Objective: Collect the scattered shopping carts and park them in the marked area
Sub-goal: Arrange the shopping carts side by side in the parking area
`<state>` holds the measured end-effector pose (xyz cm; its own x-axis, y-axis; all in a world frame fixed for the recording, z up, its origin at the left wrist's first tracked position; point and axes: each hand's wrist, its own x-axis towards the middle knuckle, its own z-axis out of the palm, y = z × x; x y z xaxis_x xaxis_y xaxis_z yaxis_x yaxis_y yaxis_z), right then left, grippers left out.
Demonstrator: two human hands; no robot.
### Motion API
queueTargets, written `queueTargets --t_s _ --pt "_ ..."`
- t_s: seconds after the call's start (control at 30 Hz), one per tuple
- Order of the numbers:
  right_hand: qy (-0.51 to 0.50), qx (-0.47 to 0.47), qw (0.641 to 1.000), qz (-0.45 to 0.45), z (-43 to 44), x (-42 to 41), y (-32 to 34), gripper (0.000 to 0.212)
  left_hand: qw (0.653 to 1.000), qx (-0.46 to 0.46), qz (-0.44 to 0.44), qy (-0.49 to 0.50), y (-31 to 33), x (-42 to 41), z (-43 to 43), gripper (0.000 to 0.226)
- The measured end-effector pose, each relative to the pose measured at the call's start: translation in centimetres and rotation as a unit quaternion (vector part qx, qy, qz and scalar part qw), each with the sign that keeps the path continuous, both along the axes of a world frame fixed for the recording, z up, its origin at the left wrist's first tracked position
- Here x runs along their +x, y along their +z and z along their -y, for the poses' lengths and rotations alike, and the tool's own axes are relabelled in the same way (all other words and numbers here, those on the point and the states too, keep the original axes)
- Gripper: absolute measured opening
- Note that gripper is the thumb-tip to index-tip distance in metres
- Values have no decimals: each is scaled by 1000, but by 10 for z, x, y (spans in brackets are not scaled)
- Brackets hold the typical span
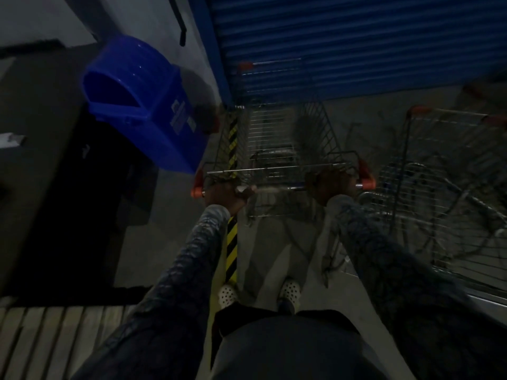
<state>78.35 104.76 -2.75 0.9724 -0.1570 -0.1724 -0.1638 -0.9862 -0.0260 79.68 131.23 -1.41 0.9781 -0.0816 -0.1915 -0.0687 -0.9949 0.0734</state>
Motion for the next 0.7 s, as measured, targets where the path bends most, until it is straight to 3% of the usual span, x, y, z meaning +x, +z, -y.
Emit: queueTargets --t_s 0.07,0.23,0.33,0.53,0.7 --pt "-1 -14 1000 -2 -2 -11 1 75 1000 15 12 0 -4 -12 -5 83" --pt "22 -21 999 21 -11 -48 3 87 999 7 36 -10 -8 -51 -13 83" --pt "20 -35 999 12 -15 -70 -1 74 998 -4 55 -19 -14 -79 -21 88" --pt "9 -27 1000 -5 -35 -137 -3 80 997 37 48 -38 -27 -140 -47 95" --pt "-20 -4 1000 -17 -54 -209 -4 65 997 34 57 -46 -21 -207 -63 98"
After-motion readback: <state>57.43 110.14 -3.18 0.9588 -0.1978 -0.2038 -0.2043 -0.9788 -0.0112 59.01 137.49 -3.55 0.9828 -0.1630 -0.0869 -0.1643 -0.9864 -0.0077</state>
